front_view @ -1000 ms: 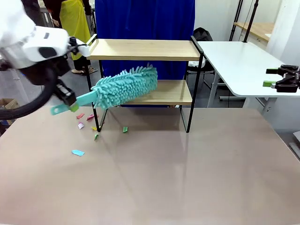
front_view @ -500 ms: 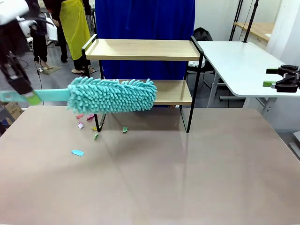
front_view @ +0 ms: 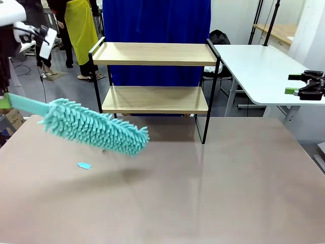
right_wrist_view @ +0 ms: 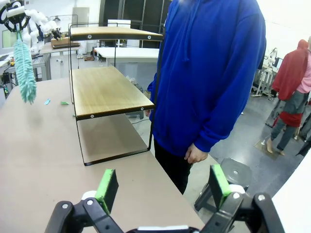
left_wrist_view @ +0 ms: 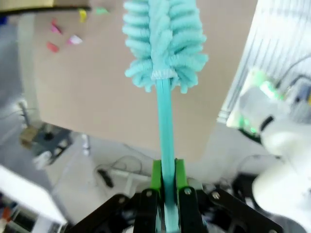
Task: Clean the shelf.
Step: Clean the specific section of the Shelf indicated by the human with the Duster, then hand the Duster back to the human.
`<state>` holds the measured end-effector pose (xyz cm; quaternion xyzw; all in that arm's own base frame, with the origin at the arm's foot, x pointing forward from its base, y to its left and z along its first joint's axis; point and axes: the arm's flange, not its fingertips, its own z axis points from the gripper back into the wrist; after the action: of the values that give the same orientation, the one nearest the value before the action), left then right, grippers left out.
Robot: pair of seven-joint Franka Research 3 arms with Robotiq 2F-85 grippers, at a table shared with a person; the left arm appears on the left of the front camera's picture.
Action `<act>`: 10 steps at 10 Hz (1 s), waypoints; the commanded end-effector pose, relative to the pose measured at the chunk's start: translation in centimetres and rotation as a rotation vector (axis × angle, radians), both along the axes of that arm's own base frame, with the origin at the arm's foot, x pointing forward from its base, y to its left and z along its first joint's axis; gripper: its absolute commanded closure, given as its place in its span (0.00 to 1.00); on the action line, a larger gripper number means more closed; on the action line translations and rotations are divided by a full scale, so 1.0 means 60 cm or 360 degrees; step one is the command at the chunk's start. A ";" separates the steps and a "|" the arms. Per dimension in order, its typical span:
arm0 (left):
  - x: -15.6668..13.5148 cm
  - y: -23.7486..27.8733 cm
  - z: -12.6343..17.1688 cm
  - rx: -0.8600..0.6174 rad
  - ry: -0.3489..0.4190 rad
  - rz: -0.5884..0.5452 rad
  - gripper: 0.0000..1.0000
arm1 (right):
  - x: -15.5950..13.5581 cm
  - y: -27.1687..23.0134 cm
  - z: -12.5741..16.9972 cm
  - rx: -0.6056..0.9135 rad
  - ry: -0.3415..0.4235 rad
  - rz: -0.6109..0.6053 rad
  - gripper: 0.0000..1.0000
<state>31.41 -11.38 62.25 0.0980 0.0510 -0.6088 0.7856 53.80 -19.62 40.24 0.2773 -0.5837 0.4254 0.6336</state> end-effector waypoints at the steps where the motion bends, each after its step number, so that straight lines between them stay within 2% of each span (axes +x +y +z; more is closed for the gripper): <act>1: 0.004 -0.005 0.011 0.0135 0.0053 -0.0094 0.87 | -0.001 0.003 0.004 -0.0002 -0.0005 0.0003 0.00; 2: 0.011 -0.023 0.000 0.0167 0.0172 0.0007 0.87 | -0.001 0.003 0.004 -0.0002 -0.0005 0.0003 0.00; 3: 0.002 -0.008 -0.008 0.0078 0.0044 -0.0025 0.87 | -0.001 0.003 0.004 -0.0002 -0.0005 0.0003 0.00; 10: 0.002 -0.008 -0.008 0.0078 0.0044 -0.0025 0.87 | -0.001 0.003 0.004 -0.0002 -0.0005 0.0003 0.00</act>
<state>31.63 -12.23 61.89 0.1116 0.0856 -0.6145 0.7762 53.80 -19.62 40.25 0.2773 -0.5837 0.4254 0.6336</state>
